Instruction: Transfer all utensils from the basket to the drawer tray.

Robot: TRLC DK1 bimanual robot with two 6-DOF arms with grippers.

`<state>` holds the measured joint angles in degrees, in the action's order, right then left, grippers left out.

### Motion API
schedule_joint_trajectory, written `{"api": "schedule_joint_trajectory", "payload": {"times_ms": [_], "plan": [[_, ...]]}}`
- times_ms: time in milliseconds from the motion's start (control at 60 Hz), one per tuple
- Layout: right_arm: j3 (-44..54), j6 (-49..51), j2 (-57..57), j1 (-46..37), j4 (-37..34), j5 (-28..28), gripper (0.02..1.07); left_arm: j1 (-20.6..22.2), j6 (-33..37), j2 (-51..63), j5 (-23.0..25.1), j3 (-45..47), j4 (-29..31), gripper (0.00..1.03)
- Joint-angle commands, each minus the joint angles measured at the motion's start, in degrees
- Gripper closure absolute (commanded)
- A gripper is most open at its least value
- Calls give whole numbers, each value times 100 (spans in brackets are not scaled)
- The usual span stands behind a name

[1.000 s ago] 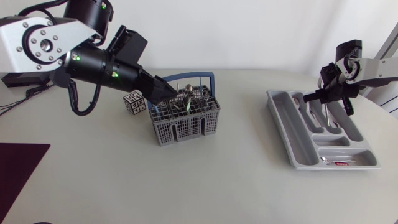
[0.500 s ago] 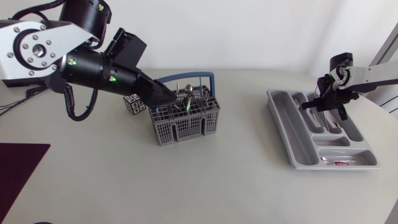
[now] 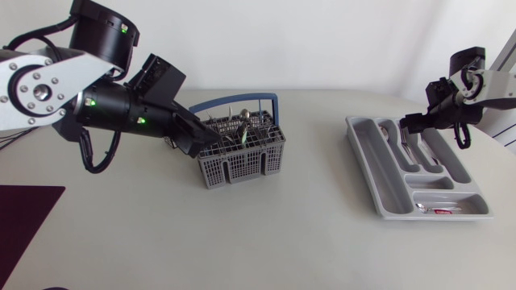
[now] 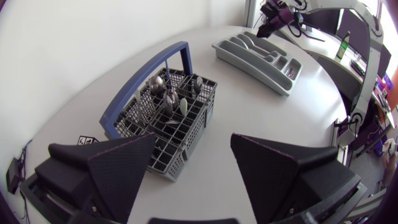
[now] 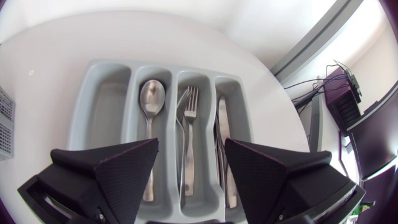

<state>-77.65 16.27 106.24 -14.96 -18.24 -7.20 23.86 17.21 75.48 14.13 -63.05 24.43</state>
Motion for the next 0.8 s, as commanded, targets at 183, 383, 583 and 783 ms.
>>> {"api": "schedule_joint_trajectory", "payload": {"times_ms": [183, 383, 583, 783], "plan": [[1120, -36, -1377, 644, -13, 492, 19, -65, 476, -368, -227, 530, -263, 19], [1735, -45, -2186, 1426, -13, 509, 18, -118, 1003, -719, -332, 1690, -1581, 19], [2078, -107, -2678, 2217, 13, 474, 18, -619, 1452, -376, -244, 2367, -3049, 33], [2140, -230, -2626, 2709, 49, 175, 18, -821, 1408, 151, 160, 2376, -3796, 46]]}}
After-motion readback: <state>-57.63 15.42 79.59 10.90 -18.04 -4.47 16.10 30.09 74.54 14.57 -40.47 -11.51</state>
